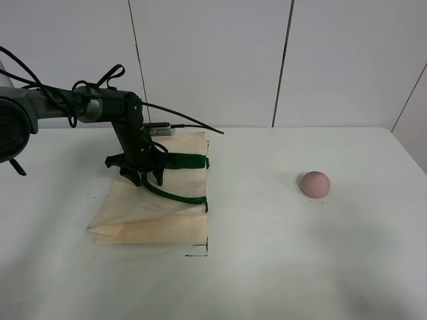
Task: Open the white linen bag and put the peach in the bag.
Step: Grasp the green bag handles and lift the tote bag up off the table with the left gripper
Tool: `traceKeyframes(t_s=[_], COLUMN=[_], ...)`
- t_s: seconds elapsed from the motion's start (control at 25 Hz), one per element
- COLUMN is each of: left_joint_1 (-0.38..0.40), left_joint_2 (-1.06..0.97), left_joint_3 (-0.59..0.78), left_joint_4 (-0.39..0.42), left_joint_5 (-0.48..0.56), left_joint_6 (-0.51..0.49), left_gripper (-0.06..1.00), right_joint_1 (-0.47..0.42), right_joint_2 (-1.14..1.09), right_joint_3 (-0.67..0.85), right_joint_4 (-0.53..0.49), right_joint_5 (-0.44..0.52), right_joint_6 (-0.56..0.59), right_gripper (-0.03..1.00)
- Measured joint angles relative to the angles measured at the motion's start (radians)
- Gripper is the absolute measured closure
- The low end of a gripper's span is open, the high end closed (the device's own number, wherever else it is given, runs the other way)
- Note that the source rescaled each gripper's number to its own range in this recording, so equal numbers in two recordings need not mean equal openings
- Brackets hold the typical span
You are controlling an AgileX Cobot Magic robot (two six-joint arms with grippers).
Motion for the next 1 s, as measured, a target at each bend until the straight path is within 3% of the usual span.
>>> traceKeyframes(t_s=[0.08,0.24,0.28,0.64,1.0], left_joint_1=[0.001,0.003,0.004,0.005,0.004], left_joint_2=[0.0,0.0,-0.003,-0.122,-0.275], left_joint_3=[-0.005,-0.009,-0.01,-0.045,-0.375], left_joint_4=[0.0,0.009,0.01,0.004,0.001], left_joint_5=[0.006,0.016,0.017,0.064,0.366], left_joint_6=[-0.001,-0.007,-0.007,-0.007,0.121], left_gripper=[0.34,0.87,0.94,0.94,0.94], right_joint_1=[0.0,0.0,0.0,0.0,0.0], right_joint_2=[0.0,0.0,0.0,0.0,0.0], right_joint_3=[0.0,0.0,0.0,0.0,0.0], right_joint_4=[0.0,0.0,0.0,0.0,0.0], right_joint_5=[0.0,0.0,0.0,0.0,0.0], right_joint_6=[0.0,0.0,0.0,0.0,0.001], right_gripper=[-0.03,-0.03,-0.03,-0.03,-0.03])
